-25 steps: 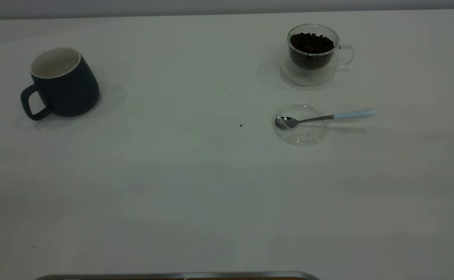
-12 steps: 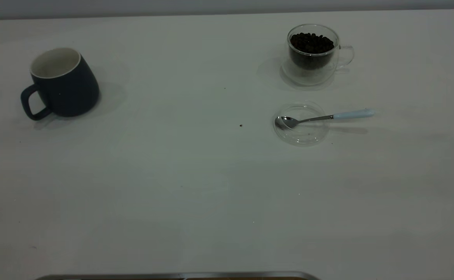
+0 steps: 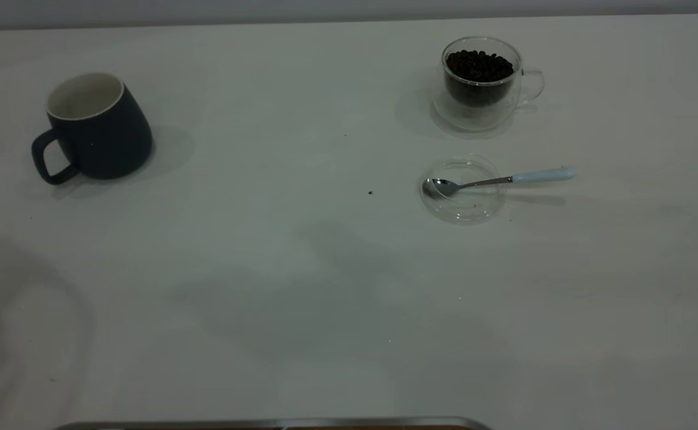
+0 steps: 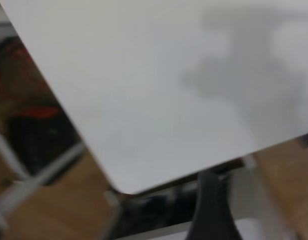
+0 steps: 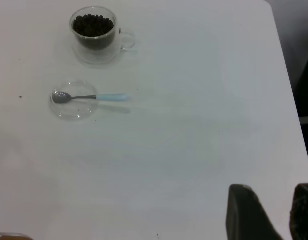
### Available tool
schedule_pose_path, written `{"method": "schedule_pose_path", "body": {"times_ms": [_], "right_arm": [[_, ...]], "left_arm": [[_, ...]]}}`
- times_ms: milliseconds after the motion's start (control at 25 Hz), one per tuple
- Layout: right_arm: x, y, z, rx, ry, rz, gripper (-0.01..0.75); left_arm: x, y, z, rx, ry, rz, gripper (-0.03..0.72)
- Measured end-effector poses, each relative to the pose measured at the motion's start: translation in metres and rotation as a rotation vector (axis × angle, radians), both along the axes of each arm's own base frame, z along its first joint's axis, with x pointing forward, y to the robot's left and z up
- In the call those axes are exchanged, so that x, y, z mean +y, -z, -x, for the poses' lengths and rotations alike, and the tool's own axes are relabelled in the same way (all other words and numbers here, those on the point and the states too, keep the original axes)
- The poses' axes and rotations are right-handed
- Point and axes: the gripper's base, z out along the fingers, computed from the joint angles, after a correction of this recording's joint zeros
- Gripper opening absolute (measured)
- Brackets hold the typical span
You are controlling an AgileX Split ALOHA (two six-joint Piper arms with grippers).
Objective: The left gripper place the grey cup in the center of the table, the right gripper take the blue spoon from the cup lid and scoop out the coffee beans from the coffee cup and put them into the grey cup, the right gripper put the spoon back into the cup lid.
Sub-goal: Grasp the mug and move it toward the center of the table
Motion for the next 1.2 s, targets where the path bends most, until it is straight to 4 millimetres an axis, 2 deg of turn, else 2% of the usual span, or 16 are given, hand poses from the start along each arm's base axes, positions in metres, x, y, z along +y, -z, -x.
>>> {"method": "schedule_pose_path", "body": {"times_ms": [200, 520, 680, 920, 1200], "right_arm": [[0.0, 0.0, 0.0, 0.0, 0.0, 0.0, 0.25], [0.0, 0.0, 0.0, 0.0, 0.0, 0.0, 0.25], [0.0, 0.0, 0.0, 0.0, 0.0, 0.0, 0.25], [0.0, 0.0, 0.0, 0.0, 0.0, 0.0, 0.25], [0.0, 0.0, 0.0, 0.0, 0.0, 0.0, 0.25]], "left_arm": [[0.001, 0.033, -0.037, 0.077, 0.186, -0.109, 0.587], [-0.004, 0.095, -0.097, 0.05, 0.4, -0.181, 0.587], [-0.005, 0.131, -0.121, 0.073, 0.527, -0.24, 0.587], [-0.008, 0.177, -0.143, 0.07, 0.756, -0.333, 0.587], [-0.012, 0.217, -0.161, 0.08, 0.834, -0.341, 0.587]]}}
